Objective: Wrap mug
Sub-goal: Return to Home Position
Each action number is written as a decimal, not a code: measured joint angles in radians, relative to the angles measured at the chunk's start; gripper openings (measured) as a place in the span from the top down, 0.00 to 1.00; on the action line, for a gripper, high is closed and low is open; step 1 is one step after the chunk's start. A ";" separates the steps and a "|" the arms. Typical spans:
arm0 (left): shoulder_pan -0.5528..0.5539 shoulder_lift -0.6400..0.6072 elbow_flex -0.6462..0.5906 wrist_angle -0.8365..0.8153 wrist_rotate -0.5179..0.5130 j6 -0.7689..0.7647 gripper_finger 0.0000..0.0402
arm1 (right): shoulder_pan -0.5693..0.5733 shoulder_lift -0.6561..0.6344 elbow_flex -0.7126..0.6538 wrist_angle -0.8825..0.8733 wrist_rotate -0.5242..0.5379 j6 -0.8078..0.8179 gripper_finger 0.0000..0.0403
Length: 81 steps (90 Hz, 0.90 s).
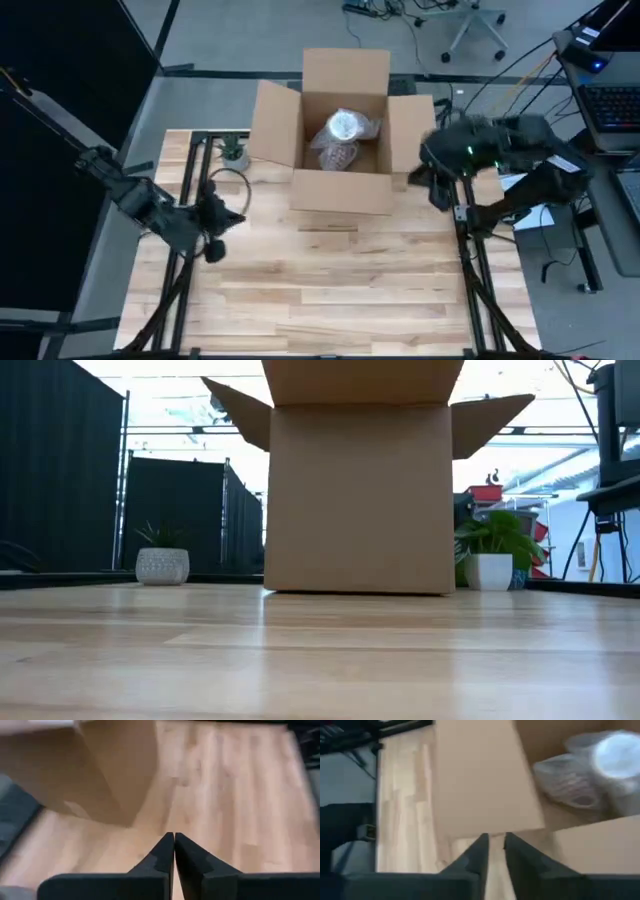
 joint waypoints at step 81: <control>0.061 -0.436 -0.515 0.448 0.093 0.339 1.00 | -0.022 -0.654 -1.501 1.422 -0.089 -0.106 0.98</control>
